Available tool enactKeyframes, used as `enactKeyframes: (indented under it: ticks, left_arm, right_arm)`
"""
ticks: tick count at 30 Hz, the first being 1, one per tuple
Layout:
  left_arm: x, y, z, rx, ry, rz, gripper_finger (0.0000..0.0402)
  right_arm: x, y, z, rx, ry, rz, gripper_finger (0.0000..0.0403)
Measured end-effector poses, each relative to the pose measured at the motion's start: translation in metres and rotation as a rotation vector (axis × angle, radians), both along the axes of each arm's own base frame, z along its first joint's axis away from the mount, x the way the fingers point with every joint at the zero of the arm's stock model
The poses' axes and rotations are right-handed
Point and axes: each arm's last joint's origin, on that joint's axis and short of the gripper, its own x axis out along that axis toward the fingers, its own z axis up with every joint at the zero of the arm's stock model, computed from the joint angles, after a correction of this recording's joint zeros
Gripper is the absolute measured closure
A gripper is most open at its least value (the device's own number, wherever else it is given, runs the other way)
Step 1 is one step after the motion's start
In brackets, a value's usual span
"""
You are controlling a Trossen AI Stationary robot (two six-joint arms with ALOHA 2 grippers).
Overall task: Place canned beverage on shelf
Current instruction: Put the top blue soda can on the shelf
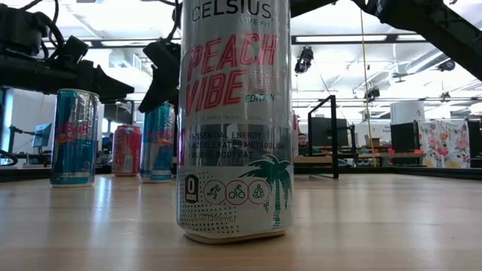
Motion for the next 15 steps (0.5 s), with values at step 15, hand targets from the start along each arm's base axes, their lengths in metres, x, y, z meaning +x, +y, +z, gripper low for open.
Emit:
enactKeyframes:
  ticks: [15]
  left_arm:
    - [0.0000, 0.0000, -0.0001, 0.000, 0.000, -0.001, 0.0003]
  right_arm:
    - [-0.0001, 0.0015, -0.0003, 0.048, -0.002, -0.204, 0.0158]
